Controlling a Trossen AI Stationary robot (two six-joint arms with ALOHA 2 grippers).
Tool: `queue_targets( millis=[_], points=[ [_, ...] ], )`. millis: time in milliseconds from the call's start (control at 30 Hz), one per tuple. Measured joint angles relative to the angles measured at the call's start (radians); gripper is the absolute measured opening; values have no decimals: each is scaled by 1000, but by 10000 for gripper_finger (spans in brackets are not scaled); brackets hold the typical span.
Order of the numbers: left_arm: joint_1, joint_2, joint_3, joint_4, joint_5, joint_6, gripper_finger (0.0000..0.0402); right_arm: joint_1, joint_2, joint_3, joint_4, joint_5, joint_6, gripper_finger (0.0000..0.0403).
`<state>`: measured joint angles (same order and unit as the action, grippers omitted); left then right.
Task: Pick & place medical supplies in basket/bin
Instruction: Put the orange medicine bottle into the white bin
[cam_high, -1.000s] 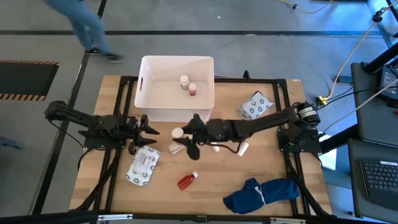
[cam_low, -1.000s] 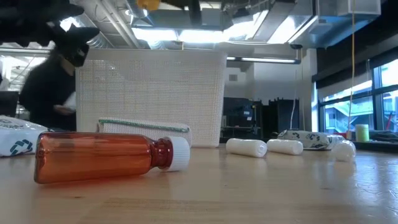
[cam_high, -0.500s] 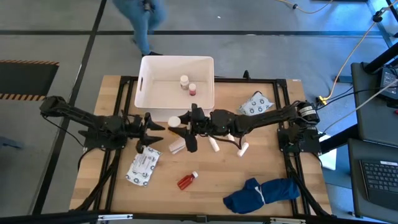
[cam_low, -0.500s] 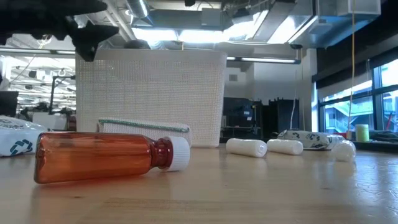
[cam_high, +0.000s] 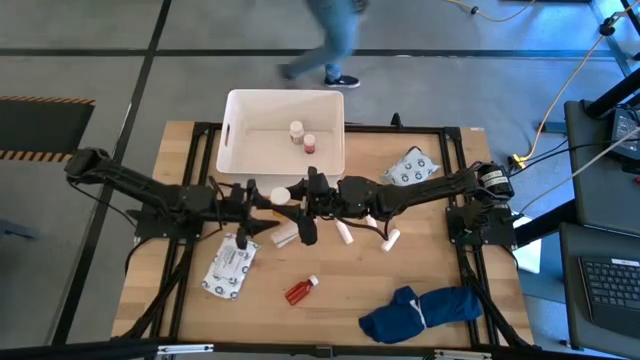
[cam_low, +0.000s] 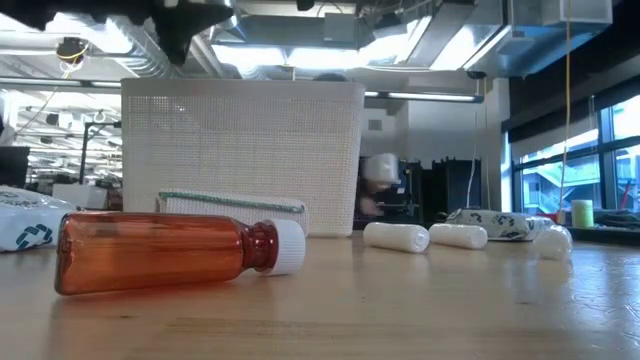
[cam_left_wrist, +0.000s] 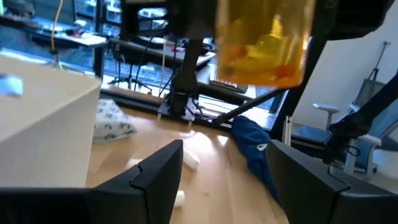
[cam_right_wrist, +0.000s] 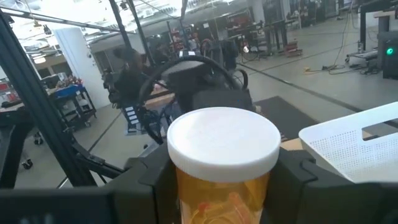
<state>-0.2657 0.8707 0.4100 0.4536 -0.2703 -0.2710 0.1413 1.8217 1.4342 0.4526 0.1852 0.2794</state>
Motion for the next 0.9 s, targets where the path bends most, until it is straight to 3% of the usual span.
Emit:
queue_targets(
  millis=[367,900],
  points=[
    [0,100,100,-1,-7,57,228,8,0,0,-2,-1,-1,174],
    [-1,103,165,0,39,47,228,27,1,-1,-49,-2,-44,175]
  ],
)
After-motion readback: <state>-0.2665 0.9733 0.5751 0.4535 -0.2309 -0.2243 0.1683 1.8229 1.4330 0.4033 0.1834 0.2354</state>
